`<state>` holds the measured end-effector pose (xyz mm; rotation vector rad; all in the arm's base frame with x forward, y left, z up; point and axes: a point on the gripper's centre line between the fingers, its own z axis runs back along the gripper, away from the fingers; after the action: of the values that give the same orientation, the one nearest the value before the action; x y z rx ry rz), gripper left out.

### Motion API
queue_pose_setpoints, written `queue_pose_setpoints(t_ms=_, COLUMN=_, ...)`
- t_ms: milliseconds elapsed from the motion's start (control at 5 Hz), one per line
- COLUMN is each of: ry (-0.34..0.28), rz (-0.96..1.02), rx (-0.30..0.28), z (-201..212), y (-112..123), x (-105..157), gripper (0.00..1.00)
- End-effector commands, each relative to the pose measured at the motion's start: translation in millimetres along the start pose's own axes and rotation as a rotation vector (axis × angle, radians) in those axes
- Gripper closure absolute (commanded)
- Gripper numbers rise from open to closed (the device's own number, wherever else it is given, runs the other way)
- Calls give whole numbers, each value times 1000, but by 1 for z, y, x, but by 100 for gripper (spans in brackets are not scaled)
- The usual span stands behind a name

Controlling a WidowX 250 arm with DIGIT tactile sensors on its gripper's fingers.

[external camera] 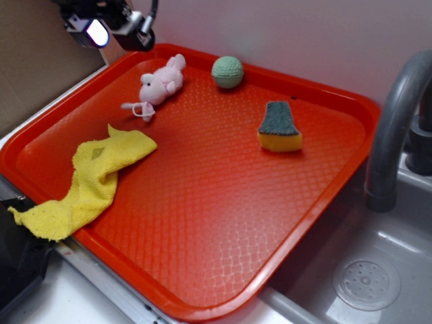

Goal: Grab the pink bunny.

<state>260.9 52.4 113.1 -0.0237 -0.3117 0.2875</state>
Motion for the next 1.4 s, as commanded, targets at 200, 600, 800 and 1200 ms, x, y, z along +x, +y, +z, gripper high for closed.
queue_pose_setpoints(t_ms=200, ry=-19, rz=-10, rx=129, z=-43, y=13, x=27, gripper=0)
queue_pose_setpoints(t_ms=600, ry=6, rz=-21, rx=136, z=-66, y=13, x=29, gripper=0)
queue_pose_setpoints(t_ms=800, ry=36, rz=-25, rx=132, z=-77, y=12, x=26, gripper=0)
queue_pose_setpoints(t_ms=1200, ry=13, rz=-8, rx=145, z=-67, y=14, x=22, gripper=100)
